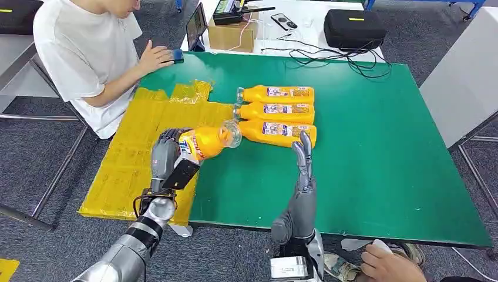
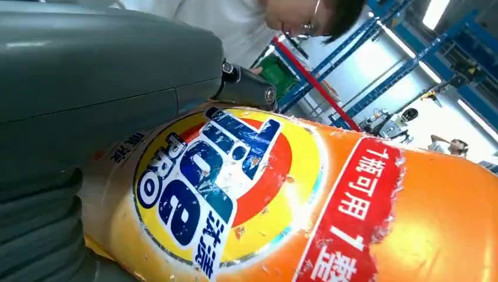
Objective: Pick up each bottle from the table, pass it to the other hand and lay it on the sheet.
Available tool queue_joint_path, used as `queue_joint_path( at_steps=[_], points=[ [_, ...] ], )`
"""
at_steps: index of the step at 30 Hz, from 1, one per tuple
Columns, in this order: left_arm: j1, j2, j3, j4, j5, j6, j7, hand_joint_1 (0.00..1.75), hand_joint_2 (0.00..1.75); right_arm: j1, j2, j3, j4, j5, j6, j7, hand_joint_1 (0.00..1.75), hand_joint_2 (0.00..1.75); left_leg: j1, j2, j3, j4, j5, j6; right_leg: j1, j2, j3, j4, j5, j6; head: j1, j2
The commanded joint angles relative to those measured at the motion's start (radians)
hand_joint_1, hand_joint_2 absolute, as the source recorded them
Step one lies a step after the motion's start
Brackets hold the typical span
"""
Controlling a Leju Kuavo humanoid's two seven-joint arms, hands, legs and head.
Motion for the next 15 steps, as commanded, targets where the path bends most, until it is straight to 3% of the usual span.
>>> queue_joint_path(
  at_steps=[1,3,7,9,15],
  points=[
    [-0.256,0.047,-0.003,0.377,-0.373,-0.029,0.202,1.75,1.75,-0.051,-0.033,0.017,0.042,-0.136,-0.002,-0.005,0.00,0.00,0.001,0.000,0.001,0.001,0.000,-0.001,0.002,0.000,0.002,0.000,0.000,-0.002,0.000,0.000],
    [-0.308,0.075,-0.088,0.453,-0.518,-0.108,0.342,1.75,1.75,-0.073,-0.049,0.053,0.081,-0.179,-0.002,-0.005,0.00,0.00,0.001,0.000,0.002,0.000,0.000,-0.001,0.002,0.000,0.003,0.000,0.000,-0.002,0.000,0.000],
    [-0.327,0.098,-0.116,0.496,-0.583,-0.272,0.428,1.75,1.75,-0.088,-0.058,0.078,0.132,-0.211,0.020,-0.005,0.00,0.00,0.001,0.003,0.003,-0.001,0.000,-0.001,0.001,0.002,0.003,-0.001,0.002,-0.002,0.000,0.000],
    [-0.314,0.099,-0.086,0.506,-0.571,-0.351,0.461,1.75,1.75,-0.087,-0.057,0.066,0.171,-0.226,0.043,-0.005,0.00,0.00,0.002,0.006,0.006,-0.001,-0.002,-0.001,0.003,0.004,0.005,-0.001,0.002,-0.006,0.000,0.000],
    [-0.307,0.086,-0.014,0.507,-0.519,-0.374,0.495,1.69,1.75,-0.082,-0.035,0.027,0.207,-0.250,0.101,-0.005,0.00,0.00,0.002,0.004,0.004,-0.001,-0.001,-0.001,0.002,0.002,0.004,-0.001,0.002,-0.004,0.000,0.000]
  ],
)
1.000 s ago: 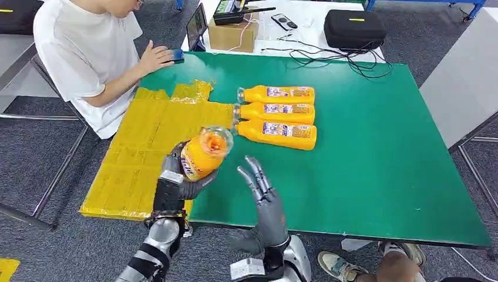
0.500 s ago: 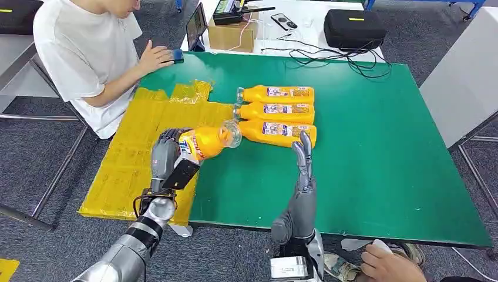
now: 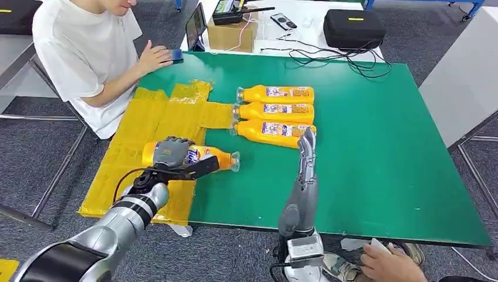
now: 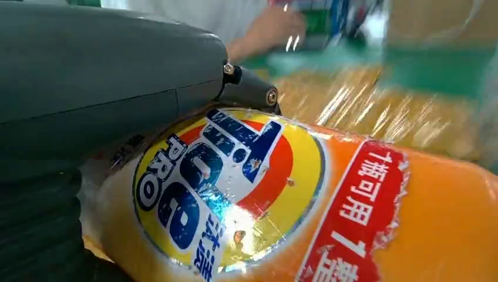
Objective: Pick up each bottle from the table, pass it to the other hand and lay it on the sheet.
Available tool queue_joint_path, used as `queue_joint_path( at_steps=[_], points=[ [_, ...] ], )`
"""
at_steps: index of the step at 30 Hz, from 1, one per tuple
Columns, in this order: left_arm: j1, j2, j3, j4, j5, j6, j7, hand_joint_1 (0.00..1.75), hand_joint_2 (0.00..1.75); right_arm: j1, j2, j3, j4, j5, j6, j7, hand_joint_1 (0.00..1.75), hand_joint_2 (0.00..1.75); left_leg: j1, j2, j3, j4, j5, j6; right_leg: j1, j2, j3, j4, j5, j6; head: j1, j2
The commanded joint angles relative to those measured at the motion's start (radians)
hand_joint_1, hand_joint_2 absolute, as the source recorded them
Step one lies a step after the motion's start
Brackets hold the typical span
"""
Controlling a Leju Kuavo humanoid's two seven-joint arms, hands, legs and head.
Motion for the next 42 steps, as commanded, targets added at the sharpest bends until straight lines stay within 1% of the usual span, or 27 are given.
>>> queue_joint_path(
  at_steps=[1,2,5,6,9,11,13,16,17,18,20,21,22,24,26,27,28,29,31,32,33,34,38,39,41,42],
  points=[
    [-0.073,0.008,0.090,0.150,0.111,-0.094,0.030,0.38,1.75,-0.040,-0.008,-0.012,0.143,-0.024,0.049,-0.005,0.00,0.00,0.002,0.001,0.006,0.000,-0.003,-0.001,0.002,0.001,0.007,-0.002,-0.002,-0.003,0.001,0.000],
    [-0.076,0.004,0.105,0.151,0.125,-0.122,0.035,0.00,1.75,-0.038,-0.005,-0.016,0.153,-0.022,0.055,-0.005,0.00,0.00,0.002,0.002,0.007,0.000,-0.003,-0.001,0.002,0.002,0.007,-0.002,-0.002,-0.003,0.000,0.000],
    [-0.079,-0.001,0.110,0.156,0.128,-0.185,0.039,0.00,1.75,-0.027,0.000,-0.032,0.172,-0.029,0.064,-0.005,0.00,0.00,0.001,0.001,0.004,0.000,-0.001,-0.001,0.002,0.001,0.005,-0.001,-0.001,-0.002,0.000,0.000],
    [-0.079,-0.001,0.110,0.156,0.128,-0.185,0.039,0.00,1.75,-0.027,0.000,-0.032,0.172,-0.029,0.064,-0.005,0.00,0.00,0.001,0.000,0.003,-0.001,-0.001,-0.001,0.001,0.000,0.003,-0.002,0.000,-0.002,0.000,0.000],
    [-0.079,-0.001,0.110,0.156,0.128,-0.185,0.039,0.00,1.75,-0.027,0.000,-0.032,0.172,-0.029,0.064,-0.005,0.00,0.00,0.001,0.001,0.004,-0.001,-0.001,-0.001,0.001,0.001,0.004,-0.002,0.000,-0.002,0.000,0.000],
    [-0.081,-0.001,0.109,0.160,0.128,-0.221,0.041,0.00,1.75,-0.030,0.001,-0.041,0.181,-0.036,0.068,-0.005,0.00,0.00,0.001,0.001,0.006,-0.001,-0.001,-0.001,0.001,0.001,0.006,-0.002,-0.001,-0.002,0.000,0.000],
    [-0.081,-0.002,0.108,0.156,0.125,-0.259,0.044,0.00,1.75,-0.034,-0.001,-0.046,0.182,-0.030,0.063,-0.005,0.00,0.00,0.001,0.001,0.005,-0.001,-0.001,-0.001,0.001,0.001,0.005,-0.001,0.000,-0.002,0.000,0.000],
    [-0.079,-0.010,0.150,0.146,0.173,-0.314,0.008,0.00,1.75,-0.045,-0.003,-0.054,0.191,-0.034,0.074,-0.005,0.00,0.00,0.000,0.000,0.006,-0.001,-0.001,-0.001,0.000,0.001,0.006,-0.001,-0.001,-0.001,0.000,0.000],
    [-0.079,-0.010,0.150,0.146,0.173,-0.314,0.008,0.00,1.75,-0.045,-0.003,-0.054,0.191,-0.034,0.074,-0.005,0.00,0.00,0.002,0.002,0.009,-0.001,-0.002,-0.002,0.002,0.002,0.009,-0.002,-0.002,-0.004,0.000,0.000],
    [-0.079,-0.010,0.150,0.146,0.173,-0.314,0.008,0.00,1.75,-0.045,-0.003,-0.054,0.191,-0.034,0.074,-0.005,0.00,0.00,0.001,0.001,0.007,-0.001,-0.001,-0.001,0.001,0.001,0.007,-0.002,0.000,-0.002,0.000,0.000],
    [-0.079,-0.012,0.161,0.144,0.186,-0.322,-0.003,0.00,1.75,-0.047,-0.001,-0.054,0.196,-0.034,0.078,-0.005,0.00,0.00,0.001,0.001,0.008,-0.001,-0.001,-0.001,0.001,0.002,0.009,-0.002,0.000,-0.002,0.000,0.000],
    [-0.079,-0.014,0.180,0.140,0.211,-0.348,-0.038,0.00,1.75,-0.049,-0.002,-0.050,0.199,-0.033,0.081,-0.005,0.00,0.00,0.000,0.000,0.007,-0.001,-0.001,0.000,0.000,0.001,0.007,-0.002,0.000,-0.001,0.000,0.000],
    [-0.078,-0.015,0.195,0.135,0.231,-0.360,-0.067,0.00,1.75,-0.051,-0.002,-0.048,0.202,-0.034,0.085,-0.005,0.00,0.00,0.001,0.002,0.010,-0.001,-0.002,-0.001,0.002,0.002,0.010,-0.003,-0.001,-0.003,0.000,0.000],
    [-0.076,-0.019,0.221,0.125,0.267,-0.378,-0.120,0.00,1.75,-0.051,-0.005,-0.045,0.204,-0.036,0.085,-0.005,0.00,0.00,0.002,0.002,0.010,-0.001,-0.002,-0.001,0.002,0.002,0.011,-0.003,-0.001,-0.003,0.000,0.000],
    [-0.065,-0.030,0.274,0.087,0.349,-0.385,-0.272,0.00,1.75,-0.049,-0.012,-0.039,0.204,-0.043,0.084,-0.005,0.00,0.00,0.001,0.002,0.010,-0.001,-0.001,-0.001,0.001,0.002,0.010,-0.003,-0.001,-0.003,0.000,0.000],
    [-0.052,-0.046,0.349,0.054,0.445,-0.369,-0.369,0.00,1.75,-0.047,-0.014,-0.035,0.201,-0.046,0.088,-0.005,0.00,0.00,0.000,0.000,0.009,-0.001,-0.001,-0.001,0.001,0.001,0.009,-0.002,-0.001,-0.002,0.000,0.000],
    [-0.047,-0.062,0.392,0.031,0.506,-0.370,-0.412,0.00,1.75,-0.043,-0.014,-0.035,0.203,-0.045,0.081,-0.005,0.00,0.00,0.001,0.000,0.009,-0.001,-0.001,-0.001,0.001,0.000,0.010,-0.002,-0.001,-0.003,0.000,0.000],
    [-0.039,-0.073,0.407,0.000,0.542,-0.368,-0.466,0.00,1.75,-0.041,-0.016,-0.030,0.199,-0.047,0.082,-0.005,0.00,0.00,0.001,-0.002,0.009,-0.001,-0.001,0.000,0.001,-0.001,0.010,-0.002,-0.001,-0.002,0.000,0.000],
    [-0.026,-0.095,0.436,-0.073,0.621,-0.365,-0.525,0.00,1.75,-0.039,-0.016,-0.019,0.201,-0.043,0.077,-0.005,0.00,0.00,0.001,-0.003,0.007,0.000,-0.001,0.000,0.001,-0.002,0.009,-0.002,-0.001,-0.002,0.000,0.000],
    [-0.022,-0.101,0.434,-0.103,0.643,-0.362,-0.533,0.00,1.75,-0.040,-0.016,-0.011,0.203,-0.037,0.071,-0.005,0.00,0.00,0.001,-0.002,0.008,0.000,-0.002,0.000,0.002,-0.001,0.010,-0.002,-0.001,-0.003,0.001,0.000],
    [-0.016,-0.109,0.439,-0.141,0.686,-0.365,-0.549,0.00,1.75,-0.041,-0.019,-0.001,0.204,-0.030,0.060,-0.005,0.00,0.00,0.001,-0.001,0.004,0.000,0.000,0.000,0.001,-0.002,0.006,-0.001,0.000,-0.001,0.000,0.000],
    [-0.014,-0.111,0.435,-0.158,0.703,-0.366,-0.551,0.00,1.75,-0.042,-0.021,0.004,0.205,-0.024,0.050,-0.005,0.00,0.00,0.001,-0.001,0.005,0.001,-0.001,0.000,0.001,-0.002,0.006,-0.001,-0.001,-0.002,0.001,0.000],
    [0.022,-0.101,0.336,-0.278,0.851,-0.379,-0.576,0.00,1.75,-0.068,-0.060,0.045,0.234,0.043,-0.051,-0.005,0.00,0.00,0.000,-0.002,0.003,0.000,0.000,0.000,0.001,-0.002,0.005,-0.001,0.000,-0.001,0.000,0.000],
    [0.040,-0.101,0.308,-0.324,0.880,-0.357,-0.593,0.00,1.75,-0.071,-0.064,0.035,0.248,0.080,-0.054,-0.005,0.00,0.00,0.001,-0.001,0.005,0.001,-0.001,0.000,0.002,-0.001,0.006,-0.001,-0.001,-0.002,0.000,0.000],
    [0.063,-0.097,0.272,-0.383,0.923,-0.366,-0.585,0.00,1.75,-0.073,-0.070,0.013,0.263,0.134,-0.054,-0.005,0.00,0.00,0.000,-0.001,0.003,0.000,0.000,0.000,0.001,-0.001,0.004,-0.002,0.000,-0.001,0.000,0.000],
    [0.075,-0.093,0.250,-0.413,0.938,-0.350,-0.585,0.00,1.75,-0.072,-0.063,-0.016,0.293,0.209,-0.054,-0.005,0.00,0.00,0.000,-0.001,0.002,0.000,0.000,0.000,0.001,-0.001,0.004,-0.001,0.000,-0.001,0.000,0.000]
  ],
)
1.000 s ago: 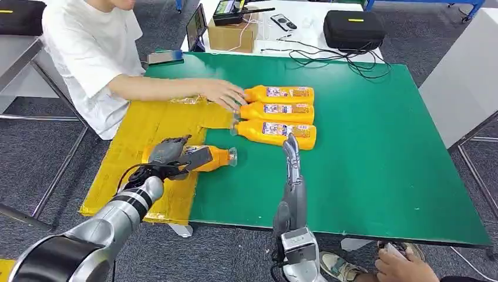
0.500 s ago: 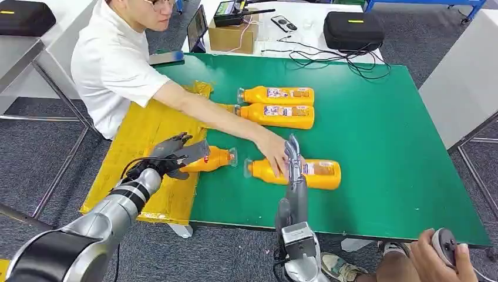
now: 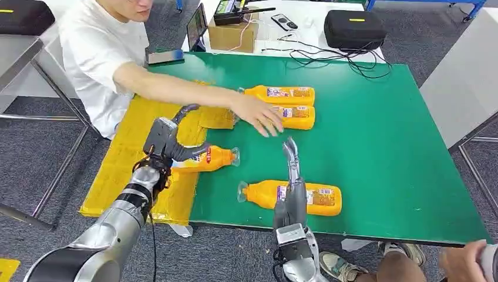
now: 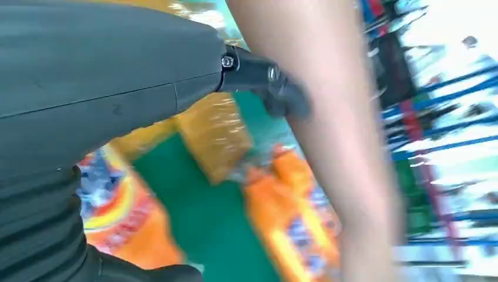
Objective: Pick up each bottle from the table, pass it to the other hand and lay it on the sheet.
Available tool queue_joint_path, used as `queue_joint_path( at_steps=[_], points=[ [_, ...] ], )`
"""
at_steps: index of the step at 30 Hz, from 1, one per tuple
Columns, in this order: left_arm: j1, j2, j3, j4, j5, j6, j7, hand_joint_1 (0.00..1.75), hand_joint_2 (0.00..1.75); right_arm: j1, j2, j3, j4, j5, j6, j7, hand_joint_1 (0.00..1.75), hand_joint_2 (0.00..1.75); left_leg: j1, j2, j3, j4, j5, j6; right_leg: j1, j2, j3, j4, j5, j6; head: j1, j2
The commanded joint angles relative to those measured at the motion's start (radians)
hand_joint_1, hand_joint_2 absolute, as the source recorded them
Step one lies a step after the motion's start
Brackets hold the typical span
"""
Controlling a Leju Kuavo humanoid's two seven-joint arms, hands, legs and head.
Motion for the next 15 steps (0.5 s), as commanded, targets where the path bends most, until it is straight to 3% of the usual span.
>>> queue_joint_path(
  at_steps=[1,4,8,12,13,15],
  points=[
    [0.077,-0.007,-0.098,-0.294,0.171,0.012,-0.015,0.00,1.75,-0.063,-0.044,-0.033,0.200,0.268,-0.048,-0.005,0.00,0.00,0.001,0.002,0.003,0.000,-0.002,-0.001,0.001,0.002,0.003,-0.001,-0.001,-0.002,0.000,0.000],
    [0.077,-0.007,-0.098,-0.294,0.171,0.012,-0.015,0.00,1.75,-0.063,-0.044,-0.033,0.200,0.268,-0.048,-0.005,0.00,0.00,0.001,0.001,0.003,-0.001,-0.001,-0.001,0.002,0.001,0.003,-0.002,0.000,-0.002,0.000,0.000],
    [0.181,0.016,-0.137,-0.464,0.242,0.021,-0.018,0.00,1.75,-0.175,-0.086,-0.067,0.527,0.707,-0.039,0.237,0.00,0.00,0.001,0.003,0.004,-0.002,-0.001,-0.001,0.001,0.002,0.004,-0.003,0.001,-0.002,0.000,0.000],
    [0.269,0.015,-0.176,-0.606,0.261,0.030,0.014,0.00,1.75,-0.212,-0.106,-0.137,0.600,0.773,-0.030,0.275,0.00,0.00,0.000,0.004,0.003,-0.001,-0.001,0.000,0.000,0.003,0.002,-0.002,0.000,-0.001,0.000,0.000],
    [0.297,0.012,-0.190,-0.646,0.258,0.040,0.013,0.00,1.75,-0.216,-0.122,-0.143,0.599,0.823,-0.010,0.330,0.00,1.75,0.000,0.003,0.003,-0.001,-0.001,-0.001,0.000,0.002,0.003,-0.002,0.000,-0.002,0.000,0.000],
    [0.359,0.007,-0.225,-0.730,0.249,0.061,0.018,0.00,1.75,-0.221,-0.150,-0.171,0.587,0.868,0.011,0.382,0.00,1.75,0.000,0.000,0.002,-0.001,-0.001,0.000,0.000,0.001,0.002,-0.001,0.000,-0.001,0.000,0.000]
  ],
)
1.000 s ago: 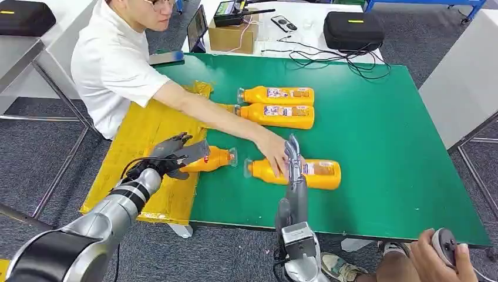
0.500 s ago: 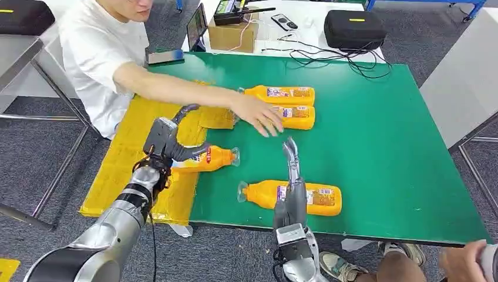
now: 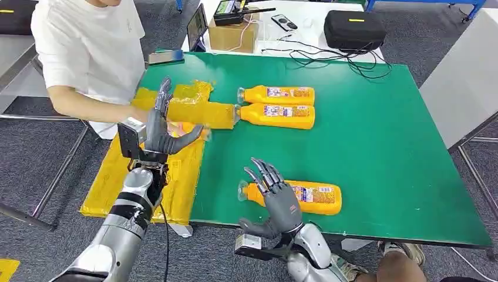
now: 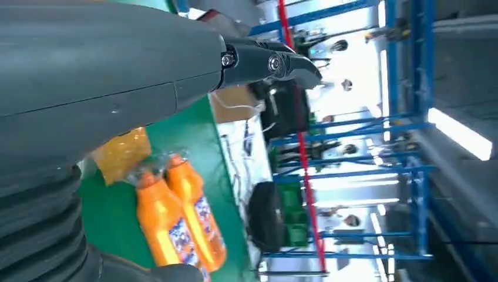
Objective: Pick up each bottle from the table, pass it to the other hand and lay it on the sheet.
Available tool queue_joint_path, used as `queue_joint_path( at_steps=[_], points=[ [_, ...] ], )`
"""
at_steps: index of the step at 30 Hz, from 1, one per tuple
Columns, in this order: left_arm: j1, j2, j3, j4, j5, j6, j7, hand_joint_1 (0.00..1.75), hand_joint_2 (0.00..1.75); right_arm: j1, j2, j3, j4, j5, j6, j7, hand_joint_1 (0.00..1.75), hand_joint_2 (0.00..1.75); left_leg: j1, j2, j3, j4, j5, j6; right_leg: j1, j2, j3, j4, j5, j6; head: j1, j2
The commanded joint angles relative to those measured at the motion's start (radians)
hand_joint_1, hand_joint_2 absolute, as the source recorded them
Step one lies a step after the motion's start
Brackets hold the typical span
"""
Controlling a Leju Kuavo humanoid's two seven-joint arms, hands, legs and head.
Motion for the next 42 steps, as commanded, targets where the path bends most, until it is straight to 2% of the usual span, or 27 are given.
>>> queue_joint_path(
  at_steps=[1,8,27,30,31,34,38,40,42],
  points=[
    [0.203,0.015,-0.140,-0.340,0.003,0.038,0.032,0.00,1.75,-0.121,-0.096,-0.127,0.245,0.173,0.052,0.175,0.00,1.75,0.000,0.003,0.004,-0.001,-0.002,0.000,0.000,0.002,0.004,-0.001,-0.001,-0.002,0.000,0.000],
    [0.276,0.017,-0.183,-0.419,0.017,0.042,0.036,0.00,1.75,-0.123,-0.111,-0.170,0.245,0.240,0.075,0.226,0.00,1.75,-0.001,0.002,0.001,0.000,-0.002,-0.001,0.000,0.001,0.001,-0.001,-0.001,-0.001,0.000,0.000],
    [0.285,0.024,-0.210,-0.422,-0.008,0.051,0.030,0.00,1.75,-0.148,-0.109,-0.166,0.269,0.260,0.096,0.233,0.00,1.75,0.000,0.004,0.004,0.000,-0.003,-0.001,0.001,0.002,0.003,-0.001,-0.002,-0.003,0.000,0.000],
    [0.290,0.029,-0.223,-0.423,-0.020,0.056,0.034,0.00,1.75,-0.174,-0.100,-0.155,0.305,0.273,0.161,0.252,0.00,1.75,-0.001,0.004,0.001,0.000,-0.002,-0.001,0.000,0.002,0.000,0.000,0.000,-0.002,0.000,0.000],
    [0.303,0.033,-0.224,-0.443,-0.027,0.062,0.042,0.00,1.75,-0.180,-0.098,-0.146,0.312,0.278,0.221,0.277,0.00,1.75,0.000,0.004,0.002,0.000,-0.002,-0.001,0.000,0.003,0.001,0.000,-0.001,-0.002,0.000,0.000],
    [0.334,0.045,-0.224,-0.496,-0.013,0.038,0.070,0.00,1.75,-0.161,-0.114,-0.122,0.267,0.282,0.304,0.316,0.00,1.75,0.000,0.005,0.003,0.000,-0.003,-0.001,0.001,0.003,0.001,-0.001,-0.001,-0.002,0.000,0.000],
    [0.369,0.057,-0.229,-0.560,-0.038,0.025,0.101,0.00,1.75,-0.110,-0.205,-0.053,0.121,0.305,0.444,0.392,0.00,1.75,0.000,0.002,0.002,0.000,-0.002,-0.001,0.000,0.001,0.001,-0.001,-0.001,-0.002,0.000,0.000],
    [0.380,0.056,-0.224,-0.573,-0.029,0.008,0.117,0.00,1.75,-0.095,-0.251,-0.049,0.050,0.312,0.467,0.421,0.00,1.75,0.001,0.003,0.007,0.000,-0.004,-0.002,0.002,0.001,0.006,-0.001,-0.003,-0.003,0.000,0.000],
    [0.394,0.053,-0.218,-0.591,-0.030,0.001,0.117,0.00,1.75,-0.080,-0.282,-0.053,-0.016,0.348,0.480,0.461,0.00,1.75,0.000,0.001,0.005,0.000,-0.002,-0.001,0.001,-0.001,0.005,-0.002,-0.002,-0.002,0.000,0.000]
  ],
)
